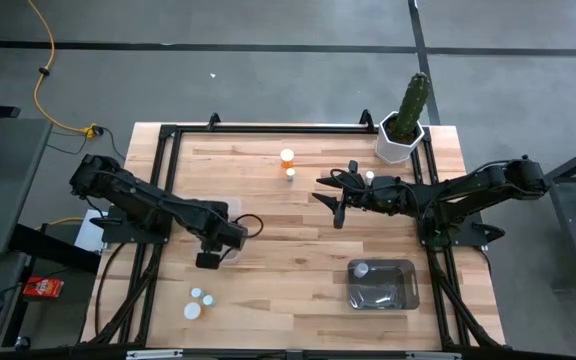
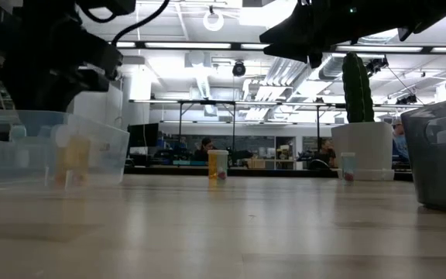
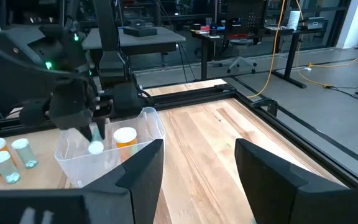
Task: Pick and place medicine bottles into bin by pill shape (circle, oval)
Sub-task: Put the top right blue tablet bottle into the black bin
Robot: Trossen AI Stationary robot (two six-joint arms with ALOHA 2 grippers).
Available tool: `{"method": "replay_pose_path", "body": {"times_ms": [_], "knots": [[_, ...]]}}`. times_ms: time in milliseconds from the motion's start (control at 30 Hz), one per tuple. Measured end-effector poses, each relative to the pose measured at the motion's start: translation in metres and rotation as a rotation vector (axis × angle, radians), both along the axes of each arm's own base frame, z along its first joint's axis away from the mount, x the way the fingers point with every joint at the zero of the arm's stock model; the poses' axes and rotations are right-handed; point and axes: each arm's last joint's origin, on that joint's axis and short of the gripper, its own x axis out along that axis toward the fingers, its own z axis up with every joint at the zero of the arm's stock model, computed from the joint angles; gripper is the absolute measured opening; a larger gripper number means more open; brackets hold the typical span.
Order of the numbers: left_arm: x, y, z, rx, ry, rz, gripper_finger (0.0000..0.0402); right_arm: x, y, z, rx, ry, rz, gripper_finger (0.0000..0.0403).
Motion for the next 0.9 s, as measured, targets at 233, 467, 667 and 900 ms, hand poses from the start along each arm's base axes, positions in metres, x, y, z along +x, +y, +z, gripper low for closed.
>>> {"method": "replay_pose_path", "body": {"times_ms": [233,467,667,900], "knots": [[-0.006,0.003,0.035,0.057,-0.036,0.011,0.0078,0.0,0.0,0.0,0.0,0.003,0.0,0.0193],[-0.018,0.008,0.081,0.077,-0.372,0.059,0.0078,0.0,0.0,0.0,0.009,0.001,0.0,0.0193],[-0.027,0.012,0.099,0.143,-0.623,0.062,0.0078,0.007,0.003,-0.002,0.06,-0.051,0.075,0.0193],[-0.011,0.024,0.088,0.191,-0.577,0.047,0.0078,0.056,0.007,-0.009,0.004,-0.003,0.144,0.0193]]}}
